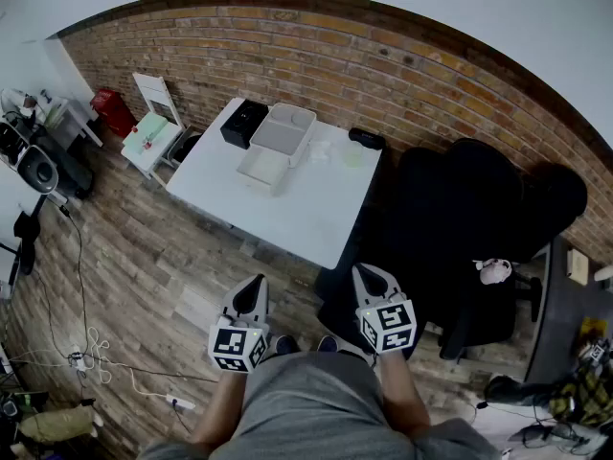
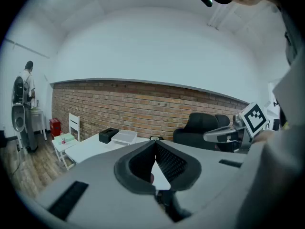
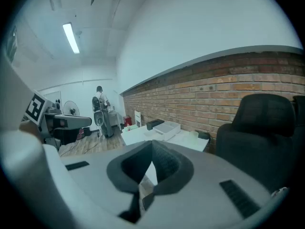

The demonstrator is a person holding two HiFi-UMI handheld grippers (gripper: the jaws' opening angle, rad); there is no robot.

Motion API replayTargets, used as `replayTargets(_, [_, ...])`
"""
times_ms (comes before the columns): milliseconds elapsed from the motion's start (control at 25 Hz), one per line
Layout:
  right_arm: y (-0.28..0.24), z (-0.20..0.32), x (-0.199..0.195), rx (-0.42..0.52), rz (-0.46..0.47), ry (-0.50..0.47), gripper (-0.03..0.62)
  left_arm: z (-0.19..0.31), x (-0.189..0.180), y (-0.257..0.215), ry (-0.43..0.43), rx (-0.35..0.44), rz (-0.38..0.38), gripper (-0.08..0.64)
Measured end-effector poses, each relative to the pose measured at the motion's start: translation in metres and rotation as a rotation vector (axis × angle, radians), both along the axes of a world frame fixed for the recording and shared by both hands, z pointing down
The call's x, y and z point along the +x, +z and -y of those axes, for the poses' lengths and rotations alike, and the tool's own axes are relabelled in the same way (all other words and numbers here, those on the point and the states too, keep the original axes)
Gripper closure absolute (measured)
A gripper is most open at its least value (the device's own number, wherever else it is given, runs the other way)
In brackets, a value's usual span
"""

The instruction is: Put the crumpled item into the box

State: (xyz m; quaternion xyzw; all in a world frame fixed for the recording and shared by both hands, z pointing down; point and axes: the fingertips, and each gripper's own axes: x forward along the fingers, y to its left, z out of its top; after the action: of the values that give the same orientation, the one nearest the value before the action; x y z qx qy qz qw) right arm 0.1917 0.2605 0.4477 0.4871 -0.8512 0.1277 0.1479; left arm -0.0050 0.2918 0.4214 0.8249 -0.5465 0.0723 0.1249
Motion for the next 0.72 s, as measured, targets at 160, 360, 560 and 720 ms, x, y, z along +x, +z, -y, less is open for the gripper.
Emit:
replayTargets(160, [-0.001, 0.002, -0.004, 0.004, 0.001, 0.001, 0.591, 0.001, -0.004, 0.001, -0.001, -0.003, 0.003, 0.555])
replayTargets(360, [0.0, 0.0, -0.006, -0.003, 0.0, -0.008, 0.589, -0.001, -0.005, 0.002, -0.004, -0.007, 0.002, 0.555])
replayTargets(560, [-0.001, -0.002, -0.011, -0.007, 0.015, -0.017, 0.589, -0.004, -0.009, 0.002, -0.009, -0.009, 0.004, 0.555])
replayTargets(720, [0.0, -0.003, -0.013, -0.011, 0.057, -0.012, 0.589, -0.006, -0.011, 0.0, -0.007, 0.016, 0.002, 0.555])
